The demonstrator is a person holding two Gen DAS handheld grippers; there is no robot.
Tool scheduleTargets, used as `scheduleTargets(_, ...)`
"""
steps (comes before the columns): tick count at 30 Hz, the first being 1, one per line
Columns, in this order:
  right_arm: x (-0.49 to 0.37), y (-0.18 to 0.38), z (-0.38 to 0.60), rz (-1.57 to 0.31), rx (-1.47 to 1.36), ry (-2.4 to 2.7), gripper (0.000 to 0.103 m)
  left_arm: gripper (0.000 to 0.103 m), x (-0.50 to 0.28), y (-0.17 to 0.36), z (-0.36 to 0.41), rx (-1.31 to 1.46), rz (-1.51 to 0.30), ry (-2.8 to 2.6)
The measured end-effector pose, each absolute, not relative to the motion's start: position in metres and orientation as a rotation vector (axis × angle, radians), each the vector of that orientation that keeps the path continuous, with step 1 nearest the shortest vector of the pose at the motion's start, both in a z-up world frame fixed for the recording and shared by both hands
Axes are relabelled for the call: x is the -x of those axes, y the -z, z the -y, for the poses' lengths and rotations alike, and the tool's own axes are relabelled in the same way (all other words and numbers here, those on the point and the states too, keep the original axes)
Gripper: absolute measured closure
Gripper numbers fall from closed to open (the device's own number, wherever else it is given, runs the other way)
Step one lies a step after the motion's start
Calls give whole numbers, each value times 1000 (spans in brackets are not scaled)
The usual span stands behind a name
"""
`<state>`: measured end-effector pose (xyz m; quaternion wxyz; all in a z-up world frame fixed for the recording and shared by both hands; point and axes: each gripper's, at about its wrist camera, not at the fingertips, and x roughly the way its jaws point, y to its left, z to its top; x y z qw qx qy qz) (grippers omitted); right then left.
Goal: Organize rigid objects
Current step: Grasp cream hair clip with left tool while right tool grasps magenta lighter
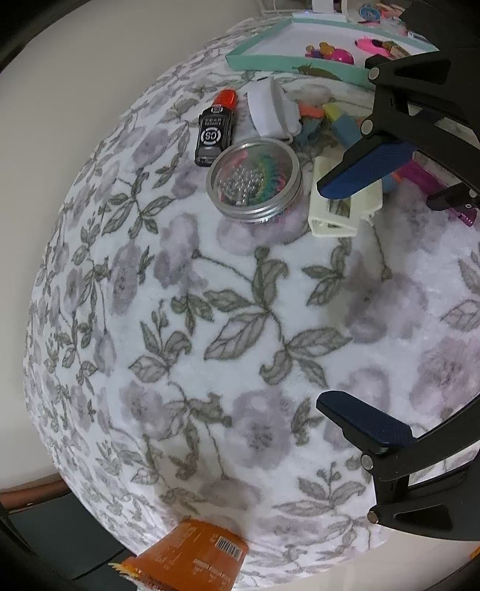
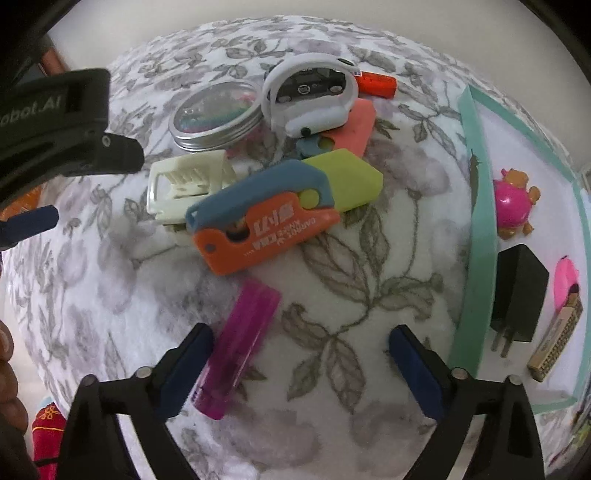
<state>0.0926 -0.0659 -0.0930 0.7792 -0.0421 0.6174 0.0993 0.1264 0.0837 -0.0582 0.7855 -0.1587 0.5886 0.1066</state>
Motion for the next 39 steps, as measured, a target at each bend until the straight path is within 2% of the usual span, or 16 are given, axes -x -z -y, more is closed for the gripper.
scheduleTargets(6,-94,90,72,-1329,59,-180,27,0,-129,62,-77,418,-1266,-160)
scheduleTargets(9,-94,87,83,-1329,48,-161,40,0,-130,64,-70,416,-1260,-132)
scheduleTargets(11,-96,84,92,-1330,33,-140,53,0,-130,65,-65,413,-1259,-108)
scheduleTargets(13,-97,82,101,-1335,11,-128,57,0,-131,67,-60,410,-1256,-89)
scheduleTargets(20,-96,79,104,-1347,-4,-123,64,3,-134,78,-49,388,-1271,-63)
scheduleTargets(24,-92,79,103,-1346,-2,-127,64,16,-136,82,-46,385,-1273,-49)
scheduleTargets(29,-92,78,103,-1346,12,-133,64,27,-138,85,-47,393,-1262,-48)
scheduleTargets(31,-91,77,100,-1346,5,-132,64,35,-137,83,-47,382,-1260,-57)
scheduleTargets(32,-92,77,101,-1346,1,-132,64,42,-136,84,-47,373,-1264,-63)
scheduleTargets(39,-90,78,106,-1355,-36,-124,63,44,-132,83,-46,308,-1289,-90)
